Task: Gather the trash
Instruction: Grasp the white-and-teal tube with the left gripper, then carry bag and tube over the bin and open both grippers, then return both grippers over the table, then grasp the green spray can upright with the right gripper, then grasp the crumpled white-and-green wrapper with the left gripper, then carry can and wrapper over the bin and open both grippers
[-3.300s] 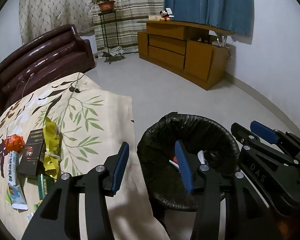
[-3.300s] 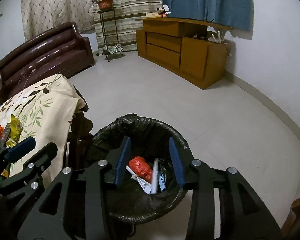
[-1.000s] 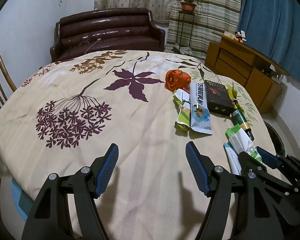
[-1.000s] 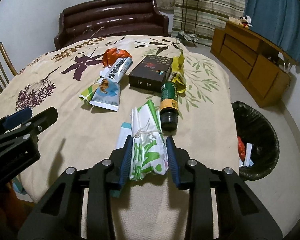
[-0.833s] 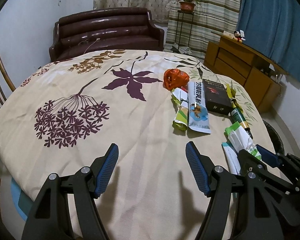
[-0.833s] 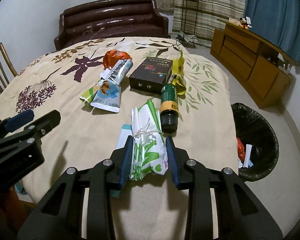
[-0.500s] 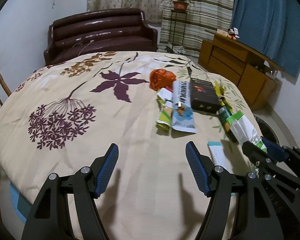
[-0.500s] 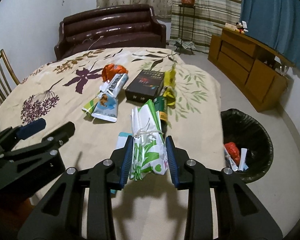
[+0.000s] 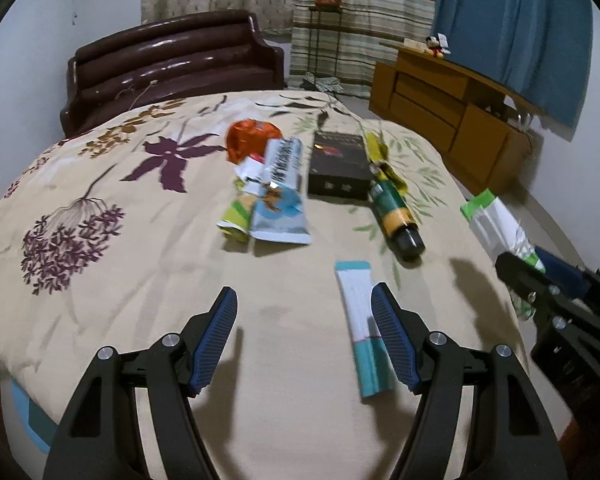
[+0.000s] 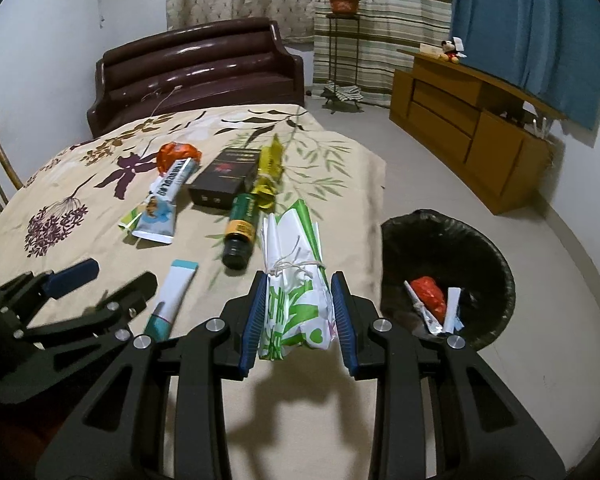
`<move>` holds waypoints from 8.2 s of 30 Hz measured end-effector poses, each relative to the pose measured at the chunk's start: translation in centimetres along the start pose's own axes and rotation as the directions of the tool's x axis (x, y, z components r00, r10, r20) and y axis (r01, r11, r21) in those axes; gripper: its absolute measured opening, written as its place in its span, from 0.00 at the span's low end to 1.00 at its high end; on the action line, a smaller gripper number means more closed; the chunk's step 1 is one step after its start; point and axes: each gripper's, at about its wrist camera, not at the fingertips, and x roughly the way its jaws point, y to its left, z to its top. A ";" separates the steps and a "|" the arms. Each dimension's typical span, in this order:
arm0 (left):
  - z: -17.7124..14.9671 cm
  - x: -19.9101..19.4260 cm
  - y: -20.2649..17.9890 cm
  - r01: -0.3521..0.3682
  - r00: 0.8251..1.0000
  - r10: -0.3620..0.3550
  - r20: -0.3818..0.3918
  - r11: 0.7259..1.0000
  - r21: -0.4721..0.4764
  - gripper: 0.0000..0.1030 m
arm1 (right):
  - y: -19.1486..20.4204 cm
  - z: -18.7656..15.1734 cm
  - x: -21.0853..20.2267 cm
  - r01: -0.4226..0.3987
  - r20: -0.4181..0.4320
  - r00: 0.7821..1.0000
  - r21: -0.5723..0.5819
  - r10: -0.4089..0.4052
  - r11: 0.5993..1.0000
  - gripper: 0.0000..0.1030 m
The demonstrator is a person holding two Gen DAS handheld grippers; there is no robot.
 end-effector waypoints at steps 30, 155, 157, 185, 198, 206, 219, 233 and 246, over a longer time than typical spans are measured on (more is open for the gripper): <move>-0.5 -1.0 -2.7 0.086 0.995 -0.090 0.032 0.992 0.090 0.18 | -2.4 -0.4 0.3 0.016 0.001 1.000 0.044 -0.016 0.999 0.31; 4.5 2.0 6.3 -0.107 0.993 0.110 0.048 0.992 -0.065 0.63 | 2.5 4.4 6.6 -0.031 -0.051 0.998 0.008 0.032 0.999 0.46; 4.4 2.1 6.6 -0.107 0.993 0.111 0.043 0.992 -0.068 0.63 | 3.0 4.4 7.0 -0.032 -0.063 0.998 -0.001 0.032 0.999 0.46; 5.5 5.4 6.4 -0.031 0.999 0.030 -0.040 0.999 -0.022 0.62 | 3.9 4.2 9.0 -0.056 -0.124 0.991 -0.006 0.054 0.998 0.23; 5.4 5.6 6.3 0.013 0.999 -0.013 -0.042 1.000 -0.009 0.23 | 3.8 4.3 9.0 -0.058 -0.124 0.991 -0.004 0.057 0.998 0.23; 5.3 5.4 6.6 0.037 0.999 -0.038 -0.039 0.999 -0.021 0.17 | 3.7 4.3 9.0 -0.058 -0.123 0.991 -0.004 0.057 0.998 0.23; 4.7 3.7 7.6 0.027 1.000 -0.027 -0.003 0.997 -0.067 0.17 | 3.7 4.0 7.9 -0.046 -0.091 0.995 0.002 0.045 0.999 0.22; 4.3 0.8 6.5 0.047 0.998 -0.044 0.054 0.997 -0.066 0.17 | 2.4 3.9 5.2 -0.017 -0.040 0.999 0.013 0.017 1.000 0.22; 4.5 -1.3 1.5 0.087 0.991 -0.087 0.104 0.996 0.003 0.17 | -1.5 3.6 2.5 0.024 0.014 1.000 0.051 -0.025 0.998 0.22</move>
